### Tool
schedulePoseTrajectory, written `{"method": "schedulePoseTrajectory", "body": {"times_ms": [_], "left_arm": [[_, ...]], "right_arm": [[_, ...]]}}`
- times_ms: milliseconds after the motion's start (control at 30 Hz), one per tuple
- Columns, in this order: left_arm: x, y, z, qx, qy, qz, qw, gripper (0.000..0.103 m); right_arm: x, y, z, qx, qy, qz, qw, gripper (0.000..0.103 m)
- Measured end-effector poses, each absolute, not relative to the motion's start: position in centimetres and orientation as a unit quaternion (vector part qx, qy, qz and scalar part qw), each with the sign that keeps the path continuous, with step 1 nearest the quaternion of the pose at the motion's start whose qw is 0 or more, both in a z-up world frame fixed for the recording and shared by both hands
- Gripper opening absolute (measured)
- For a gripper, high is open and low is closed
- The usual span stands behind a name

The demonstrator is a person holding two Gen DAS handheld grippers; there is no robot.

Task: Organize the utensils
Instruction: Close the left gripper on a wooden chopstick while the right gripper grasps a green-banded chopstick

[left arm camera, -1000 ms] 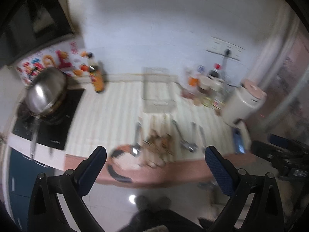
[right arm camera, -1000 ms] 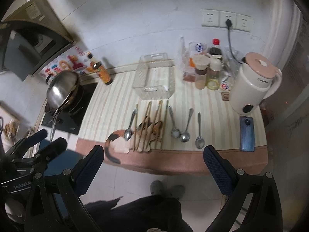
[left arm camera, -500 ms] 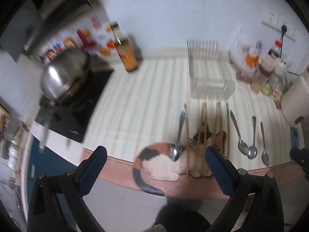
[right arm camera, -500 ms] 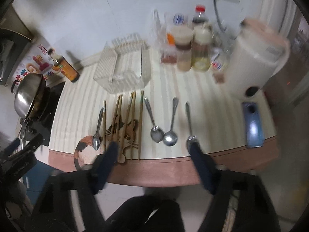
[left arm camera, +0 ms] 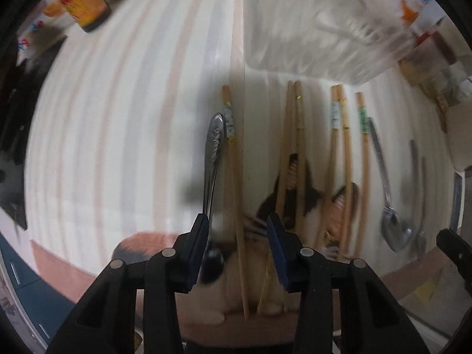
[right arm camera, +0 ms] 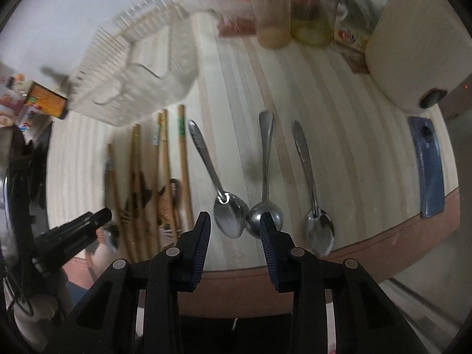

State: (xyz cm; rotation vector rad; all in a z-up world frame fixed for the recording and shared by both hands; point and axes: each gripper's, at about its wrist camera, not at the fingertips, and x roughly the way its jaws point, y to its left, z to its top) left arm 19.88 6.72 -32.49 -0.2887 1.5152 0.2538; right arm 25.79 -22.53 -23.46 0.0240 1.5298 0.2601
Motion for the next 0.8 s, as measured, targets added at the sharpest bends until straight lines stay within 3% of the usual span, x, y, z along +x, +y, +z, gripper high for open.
{"method": "schedulePoseTrajectory", "body": {"times_ms": [100, 167, 233, 267, 467, 500, 533, 600, 800], "left_arm": [[20.3, 6.6, -33.0, -0.117, 0.676, 0.113, 0.718, 0.030], [20.6, 6.3, -32.7, -0.096, 0.674, 0.117, 0.723, 0.011], [20.6, 6.6, -32.4, -0.103, 0.669, 0.112, 0.728, 0.008], [20.6, 6.8, -32.2, -0.108, 0.669, 0.107, 0.727, 0.001], [19.2, 9.9, -30.8, -0.136, 0.673, 0.100, 0.720, 0.000], [19.0, 10.6, -30.7, -0.150, 0.675, 0.097, 0.716, 0.000], [18.6, 11.4, -30.5, -0.170, 0.677, 0.092, 0.711, 0.000], [17.8, 12.7, -29.8, -0.193, 0.676, 0.094, 0.705, 0.000], [15.8, 16.1, -26.7, -0.251, 0.658, 0.086, 0.704, 0.001]], "right_arm": [[26.5, -21.7, -25.2, 0.020, 0.706, 0.113, 0.698, 0.036], [27.0, -20.9, -25.8, 0.023, 0.710, 0.115, 0.694, 0.036], [27.3, -19.5, -26.6, 0.021, 0.713, 0.118, 0.690, 0.036], [27.5, -18.8, -27.0, 0.021, 0.717, 0.120, 0.687, 0.036], [27.8, -14.7, -29.7, -0.010, 0.726, 0.121, 0.677, 0.033], [27.8, -14.2, -30.2, -0.016, 0.728, 0.118, 0.675, 0.030], [27.8, -13.8, -30.8, -0.023, 0.723, 0.115, 0.681, 0.019], [27.6, -13.3, -31.5, -0.033, 0.726, 0.111, 0.678, 0.008], [26.8, -14.3, -31.9, -0.052, 0.734, 0.079, 0.672, 0.007]]}}
